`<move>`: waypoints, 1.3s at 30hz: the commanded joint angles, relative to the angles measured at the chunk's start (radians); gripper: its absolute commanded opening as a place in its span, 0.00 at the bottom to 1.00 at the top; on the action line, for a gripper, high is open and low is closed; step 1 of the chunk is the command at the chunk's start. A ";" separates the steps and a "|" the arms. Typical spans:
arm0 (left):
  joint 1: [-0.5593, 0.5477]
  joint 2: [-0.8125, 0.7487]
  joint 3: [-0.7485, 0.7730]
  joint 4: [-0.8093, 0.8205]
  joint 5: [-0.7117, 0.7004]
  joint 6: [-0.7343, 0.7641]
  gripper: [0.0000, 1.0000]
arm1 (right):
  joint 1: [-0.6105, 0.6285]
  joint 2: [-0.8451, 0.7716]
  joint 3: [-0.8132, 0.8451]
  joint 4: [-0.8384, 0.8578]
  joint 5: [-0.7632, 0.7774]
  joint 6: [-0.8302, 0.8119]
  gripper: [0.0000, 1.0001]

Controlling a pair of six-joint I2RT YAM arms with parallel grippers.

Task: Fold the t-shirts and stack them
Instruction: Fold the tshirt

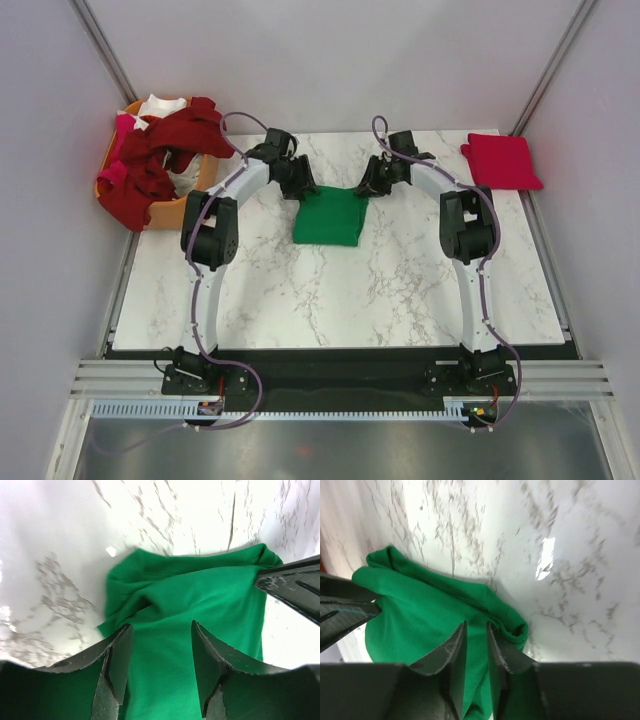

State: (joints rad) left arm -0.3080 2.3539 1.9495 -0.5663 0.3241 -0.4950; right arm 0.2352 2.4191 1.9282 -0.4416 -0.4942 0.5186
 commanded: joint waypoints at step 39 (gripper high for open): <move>-0.120 -0.357 -0.531 0.074 0.004 0.038 0.52 | 0.075 -0.342 -0.759 0.243 -0.052 -0.052 0.00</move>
State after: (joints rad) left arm -0.4259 2.0052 1.4269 -0.5171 0.3241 -0.4805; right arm 0.3008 2.0285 1.2362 -0.2314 -0.6136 0.5190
